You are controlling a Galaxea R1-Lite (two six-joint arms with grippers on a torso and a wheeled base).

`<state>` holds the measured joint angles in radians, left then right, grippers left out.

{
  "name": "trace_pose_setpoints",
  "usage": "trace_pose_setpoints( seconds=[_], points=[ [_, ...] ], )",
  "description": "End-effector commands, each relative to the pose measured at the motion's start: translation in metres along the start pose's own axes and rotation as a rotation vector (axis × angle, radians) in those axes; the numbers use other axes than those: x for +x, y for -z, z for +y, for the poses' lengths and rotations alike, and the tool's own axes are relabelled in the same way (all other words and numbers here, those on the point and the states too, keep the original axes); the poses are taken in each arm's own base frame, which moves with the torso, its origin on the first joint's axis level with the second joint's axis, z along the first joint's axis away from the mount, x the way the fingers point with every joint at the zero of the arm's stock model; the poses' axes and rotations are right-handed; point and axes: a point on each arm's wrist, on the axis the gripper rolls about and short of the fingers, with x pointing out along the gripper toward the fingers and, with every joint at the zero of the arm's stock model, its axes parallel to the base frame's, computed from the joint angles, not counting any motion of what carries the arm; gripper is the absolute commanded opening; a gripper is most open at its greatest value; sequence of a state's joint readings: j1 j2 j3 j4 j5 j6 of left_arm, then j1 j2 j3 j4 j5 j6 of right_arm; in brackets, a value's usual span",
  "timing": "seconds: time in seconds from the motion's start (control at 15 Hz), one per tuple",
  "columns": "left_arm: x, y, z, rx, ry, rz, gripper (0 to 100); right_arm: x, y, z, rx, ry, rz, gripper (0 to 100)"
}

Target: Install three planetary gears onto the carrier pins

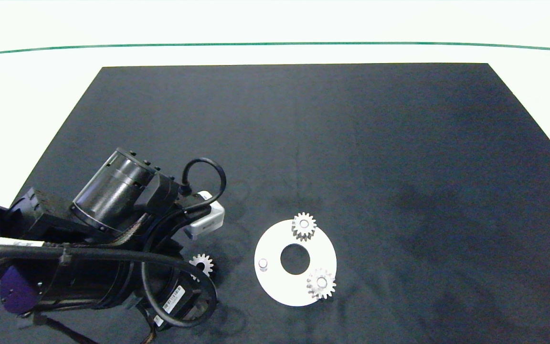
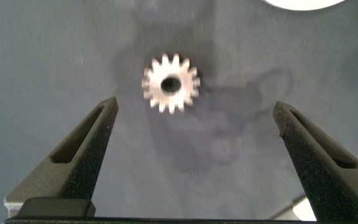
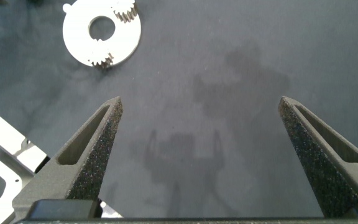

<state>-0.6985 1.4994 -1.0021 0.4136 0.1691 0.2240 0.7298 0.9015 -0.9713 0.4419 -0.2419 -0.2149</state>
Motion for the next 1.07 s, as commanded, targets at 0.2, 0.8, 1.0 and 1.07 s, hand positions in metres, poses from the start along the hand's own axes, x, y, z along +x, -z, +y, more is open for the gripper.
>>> trace_pose_setpoints(
  seconds=[0.2, 0.8, 1.0, 1.07],
  points=[
    [0.021, -0.007, 0.001, 0.054, 0.002, 0.034, 100, 0.003, 0.001, 0.001, -0.002, 0.004, 0.005, 100],
    [0.026, -0.007, 0.013, 0.125, -0.028, 0.027, 95, 0.001, 0.001, 0.000, 0.003, 0.004, -0.003, 100],
    [0.026, -0.006, 0.017, 0.125, -0.036, 0.034, 89, 0.000, -0.001, 0.000, 0.010, 0.007, -0.031, 100],
    [0.026, -0.005, 0.020, 0.119, -0.041, 0.039, 87, 0.000, -0.002, -0.001, 0.013, 0.011, -0.041, 100]
  ],
)
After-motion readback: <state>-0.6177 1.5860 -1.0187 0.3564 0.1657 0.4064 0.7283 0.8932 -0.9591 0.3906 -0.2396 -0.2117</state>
